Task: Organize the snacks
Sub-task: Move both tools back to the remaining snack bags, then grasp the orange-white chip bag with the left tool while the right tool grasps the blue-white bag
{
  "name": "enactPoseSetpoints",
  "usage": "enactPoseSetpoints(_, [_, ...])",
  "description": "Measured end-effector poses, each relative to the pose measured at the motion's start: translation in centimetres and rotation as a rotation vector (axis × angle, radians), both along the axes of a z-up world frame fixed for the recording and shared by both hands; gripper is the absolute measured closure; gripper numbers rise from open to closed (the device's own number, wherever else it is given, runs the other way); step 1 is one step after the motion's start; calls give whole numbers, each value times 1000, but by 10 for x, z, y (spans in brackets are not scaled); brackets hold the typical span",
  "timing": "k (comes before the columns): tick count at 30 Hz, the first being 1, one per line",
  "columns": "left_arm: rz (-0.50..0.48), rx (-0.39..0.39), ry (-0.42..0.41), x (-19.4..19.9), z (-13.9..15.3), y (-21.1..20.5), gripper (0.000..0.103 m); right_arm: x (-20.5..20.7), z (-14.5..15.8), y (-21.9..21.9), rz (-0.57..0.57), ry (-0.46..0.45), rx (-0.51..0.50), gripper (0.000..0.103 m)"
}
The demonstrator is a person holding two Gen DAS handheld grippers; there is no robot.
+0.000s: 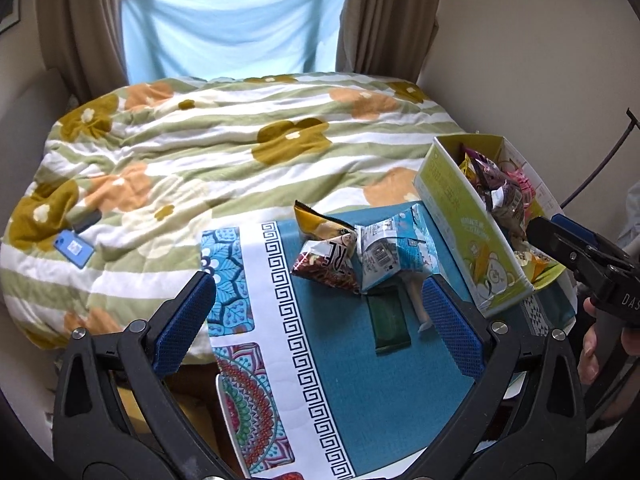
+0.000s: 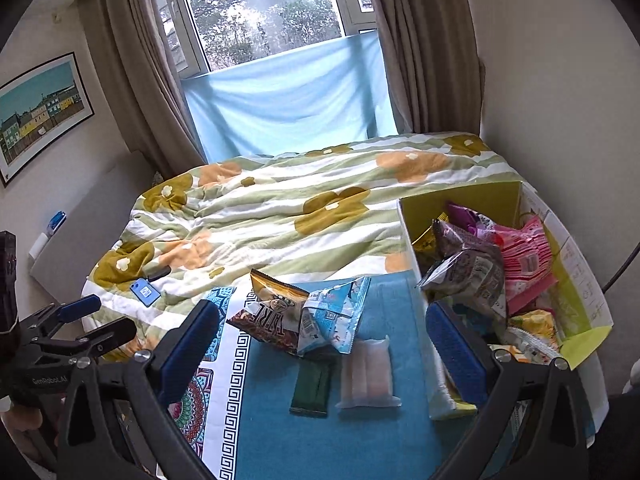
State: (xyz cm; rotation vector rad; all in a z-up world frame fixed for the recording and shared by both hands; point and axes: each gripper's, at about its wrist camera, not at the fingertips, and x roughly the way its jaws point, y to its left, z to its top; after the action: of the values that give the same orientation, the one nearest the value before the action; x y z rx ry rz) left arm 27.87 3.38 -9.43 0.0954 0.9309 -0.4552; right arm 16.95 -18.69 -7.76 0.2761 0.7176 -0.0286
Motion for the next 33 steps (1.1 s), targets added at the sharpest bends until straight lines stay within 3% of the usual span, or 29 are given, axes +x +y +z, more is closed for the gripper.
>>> enactPoseSetpoints(5, [-20, -11, 75, 45, -42, -20, 1, 29, -33, 10, -7, 61, 45, 0])
enactPoseSetpoints(15, [-41, 3, 217, 108, -121, -57, 1, 89, -121, 19, 37, 242, -37, 0])
enactPoseSetpoints(27, [-66, 54, 318, 142, -172, -85, 2, 133, -160, 3, 86, 310, -67, 0])
enactPoseSetpoints(33, [-66, 18, 380, 151, -182, -83, 25, 146, -168, 3, 143, 314, -89, 0])
